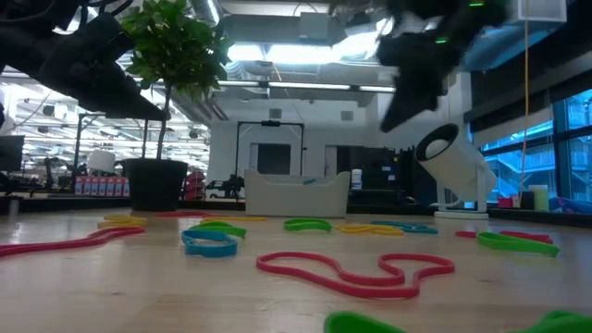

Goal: Pick and place rubber bands into bin
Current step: Put the black rubber band into the gray bin

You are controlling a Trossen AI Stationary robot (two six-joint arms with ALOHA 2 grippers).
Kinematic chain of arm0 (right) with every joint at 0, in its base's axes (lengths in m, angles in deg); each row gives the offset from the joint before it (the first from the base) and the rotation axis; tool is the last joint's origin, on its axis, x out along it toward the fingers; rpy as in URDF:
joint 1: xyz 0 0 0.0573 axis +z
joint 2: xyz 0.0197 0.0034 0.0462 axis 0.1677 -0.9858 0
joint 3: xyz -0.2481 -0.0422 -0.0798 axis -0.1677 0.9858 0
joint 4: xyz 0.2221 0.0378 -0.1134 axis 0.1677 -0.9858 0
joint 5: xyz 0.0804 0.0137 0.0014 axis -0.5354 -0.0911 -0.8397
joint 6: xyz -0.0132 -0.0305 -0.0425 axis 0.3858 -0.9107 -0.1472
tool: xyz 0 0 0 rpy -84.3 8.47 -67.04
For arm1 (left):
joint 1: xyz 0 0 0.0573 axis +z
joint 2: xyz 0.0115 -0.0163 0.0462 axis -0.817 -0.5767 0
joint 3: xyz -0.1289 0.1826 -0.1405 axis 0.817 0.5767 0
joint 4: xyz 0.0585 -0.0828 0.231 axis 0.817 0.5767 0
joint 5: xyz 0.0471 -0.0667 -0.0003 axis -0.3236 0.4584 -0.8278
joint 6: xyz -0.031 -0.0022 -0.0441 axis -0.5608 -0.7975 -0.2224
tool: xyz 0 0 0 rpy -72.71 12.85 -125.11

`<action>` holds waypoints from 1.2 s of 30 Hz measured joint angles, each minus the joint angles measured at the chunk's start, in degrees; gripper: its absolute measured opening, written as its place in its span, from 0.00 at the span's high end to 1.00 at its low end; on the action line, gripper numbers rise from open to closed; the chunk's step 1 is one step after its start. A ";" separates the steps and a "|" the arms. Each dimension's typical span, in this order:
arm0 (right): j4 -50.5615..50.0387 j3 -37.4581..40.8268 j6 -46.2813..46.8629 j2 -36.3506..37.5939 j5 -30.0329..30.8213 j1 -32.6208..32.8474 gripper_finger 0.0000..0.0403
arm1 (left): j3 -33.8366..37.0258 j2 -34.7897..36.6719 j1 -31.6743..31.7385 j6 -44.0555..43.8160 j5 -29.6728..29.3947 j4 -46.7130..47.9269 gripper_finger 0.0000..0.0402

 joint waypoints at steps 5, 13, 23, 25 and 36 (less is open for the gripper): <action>9.91 13.64 8.37 8.18 5.30 8.84 0.99 | -0.22 -2.92 -0.34 -2.77 3.54 0.40 1.00; 21.45 25.60 16.28 10.17 14.28 18.71 0.99 | -10.36 -19.45 -5.89 -14.03 1.90 11.06 1.00; 41.30 37.16 18.94 7.57 27.10 25.59 0.98 | -34.02 -44.31 -18.39 -41.30 7.30 40.20 1.00; 42.32 38.31 18.75 7.33 27.61 26.33 0.98 | -37.71 -48.03 -22.21 -46.46 8.67 43.96 1.00; 43.90 38.66 15.88 7.15 27.61 27.07 0.98 | -46.14 -58.31 -38.98 -71.09 14.43 41.28 0.98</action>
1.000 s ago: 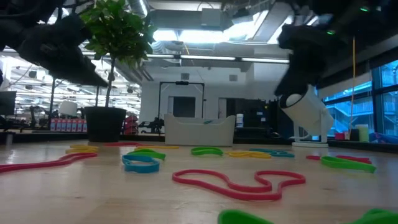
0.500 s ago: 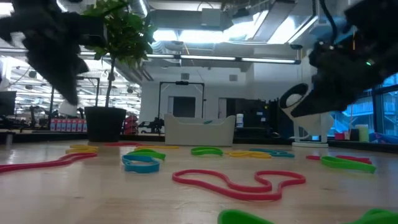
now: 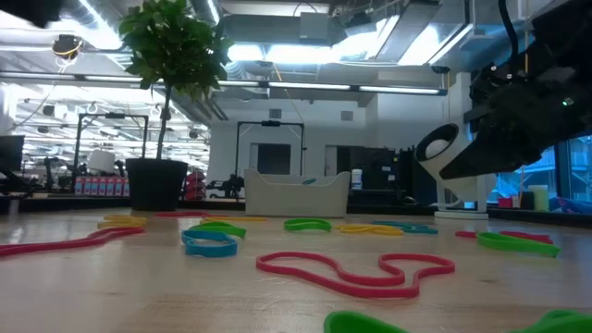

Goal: Pick and place rubber bands into bin
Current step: Put the black rubber band into the gray bin

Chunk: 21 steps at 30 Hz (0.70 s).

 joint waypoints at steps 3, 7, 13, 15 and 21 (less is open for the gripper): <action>0.30 -0.02 0.03 0.00 0.01 0.00 0.98 | 0.00 -0.91 -3.30 -6.34 -0.06 -0.51 0.94; 0.67 -0.02 0.04 0.00 -0.02 -0.01 0.98 | 0.02 -2.88 -6.72 -11.13 -0.96 -0.37 0.88; 1.71 -0.03 -1.82 0.00 -0.09 -0.02 0.98 | 0.06 -8.10 -9.72 -13.45 -0.07 -1.09 0.79; 3.21 -0.05 -3.13 0.00 -0.11 -0.02 0.98 | 0.07 -9.72 -10.48 -13.36 0.04 -1.64 0.77; 6.43 -0.07 -6.37 0.00 -0.13 -0.02 0.98 | 0.11 -12.16 -11.01 -14.91 1.27 -2.81 0.79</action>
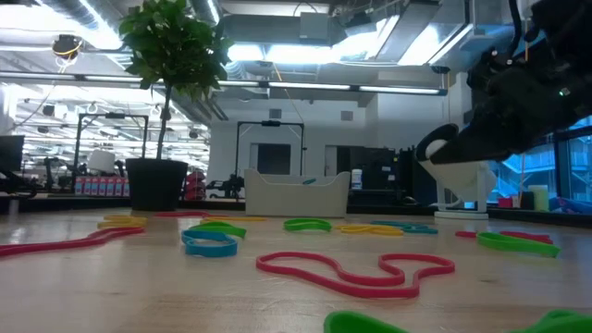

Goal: Pick and place rubber bands into bin
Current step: Put the black rubber band into the gray bin

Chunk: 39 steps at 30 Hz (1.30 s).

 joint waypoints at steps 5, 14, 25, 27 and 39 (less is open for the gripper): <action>0.33 0.00 -1.19 0.00 0.00 -0.02 0.98 | 0.02 -0.71 1.39 1.15 2.83 -2.74 0.97; 2.99 0.00 -2.77 0.00 0.03 -0.02 0.98 | -3.01 1.74 8.28 12.41 2.71 1.54 0.99; 3.40 -0.02 -2.81 0.00 0.02 -0.02 0.98 | -13.73 3.18 28.03 45.18 -4.80 12.31 0.99; 3.38 -0.02 -2.80 0.00 0.02 -0.02 0.98 | -15.65 3.18 32.47 53.26 -6.26 12.24 0.99; 3.29 -0.02 -8.98 0.00 -7.00 -0.02 0.98 | -21.57 3.18 56.53 86.26 -9.43 7.89 0.99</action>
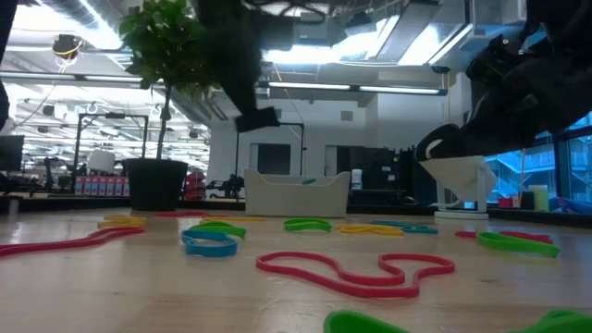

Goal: Pick and place rubber bands into bin
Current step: Put the black rubber band into the gray bin

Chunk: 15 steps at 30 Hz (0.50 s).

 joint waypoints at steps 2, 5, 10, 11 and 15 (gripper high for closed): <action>0.00 0.00 -1.96 0.00 -0.10 0.00 0.98 | -0.02 -0.02 3.82 2.78 0.01 -2.00 0.99; 0.07 0.00 -5.62 0.00 -0.69 0.00 0.98 | -0.02 -0.45 9.22 5.71 0.07 -6.43 0.99; 1.60 -0.01 -13.71 0.00 -5.16 0.00 0.99 | -0.09 -0.92 17.04 9.85 3.88 -13.48 0.99; 2.23 -0.02 -15.17 0.00 -6.36 0.00 0.99 | -0.09 -1.15 18.34 11.10 5.02 -14.43 0.99; 3.76 -0.02 -17.54 0.00 -9.07 0.00 0.99 | -0.13 -3.10 21.98 14.12 7.56 -19.66 0.99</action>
